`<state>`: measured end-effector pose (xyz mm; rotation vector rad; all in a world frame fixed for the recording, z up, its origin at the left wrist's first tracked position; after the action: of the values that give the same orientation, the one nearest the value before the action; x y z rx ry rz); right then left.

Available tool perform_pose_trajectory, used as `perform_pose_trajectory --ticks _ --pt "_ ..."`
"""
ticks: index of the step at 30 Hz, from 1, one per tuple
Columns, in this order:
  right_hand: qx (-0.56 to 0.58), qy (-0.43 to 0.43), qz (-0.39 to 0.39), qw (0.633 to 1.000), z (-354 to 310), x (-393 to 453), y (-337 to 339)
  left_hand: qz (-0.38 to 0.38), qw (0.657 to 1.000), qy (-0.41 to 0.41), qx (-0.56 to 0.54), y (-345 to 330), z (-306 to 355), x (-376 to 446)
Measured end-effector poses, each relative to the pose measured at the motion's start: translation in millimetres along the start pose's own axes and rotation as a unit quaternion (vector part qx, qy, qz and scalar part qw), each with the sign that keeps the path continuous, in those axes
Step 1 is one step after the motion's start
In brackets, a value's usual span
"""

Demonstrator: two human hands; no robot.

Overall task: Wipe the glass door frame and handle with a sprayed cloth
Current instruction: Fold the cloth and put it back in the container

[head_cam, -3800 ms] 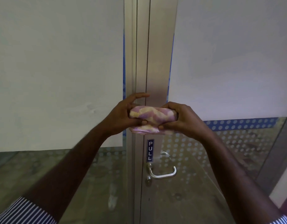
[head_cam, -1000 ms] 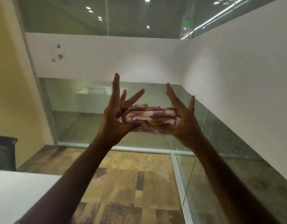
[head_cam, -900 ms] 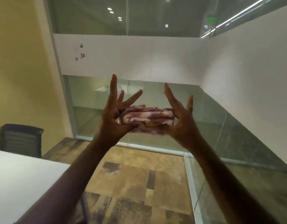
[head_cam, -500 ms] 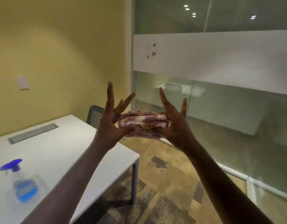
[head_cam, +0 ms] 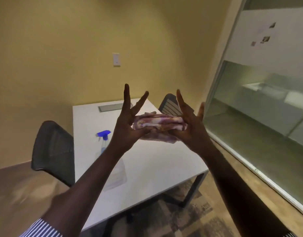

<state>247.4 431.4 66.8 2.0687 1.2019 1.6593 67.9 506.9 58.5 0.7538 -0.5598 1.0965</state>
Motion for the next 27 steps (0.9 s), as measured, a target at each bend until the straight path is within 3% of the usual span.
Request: perform_pose_trajectory --ticks 8,14,19,27 --pt "0.138 -0.003 -0.074 0.988 18.1 21.1 -120.7 0.014 0.99 0.139 0.001 48.1 -90.0 -33.2" --pt "0.186 -0.022 -0.125 0.974 60.1 27.7 -207.0 0.094 0.98 0.171 0.036 68.6 -142.3 -52.8" --pt "0.291 -0.059 -0.148 0.943 89.0 32.6 -269.6 0.135 0.96 0.228 0.091 72.0 -192.0 -59.2" --pt "0.311 -0.111 -0.248 0.911 131.7 18.9 -371.8 0.188 0.917 0.33 0.121 64.5 -264.0 -93.8"
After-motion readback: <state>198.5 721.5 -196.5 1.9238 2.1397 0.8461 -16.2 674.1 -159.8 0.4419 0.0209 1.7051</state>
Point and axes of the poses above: each hand's wrist, its own x-axis towards the middle knuckle, its own y-axis out of the back of the hand, z = x × y, the point moved 5 cm from there along x, towards the middle knuckle, and after that the axes turned 4 degrees about z, right-handed, at the moved point
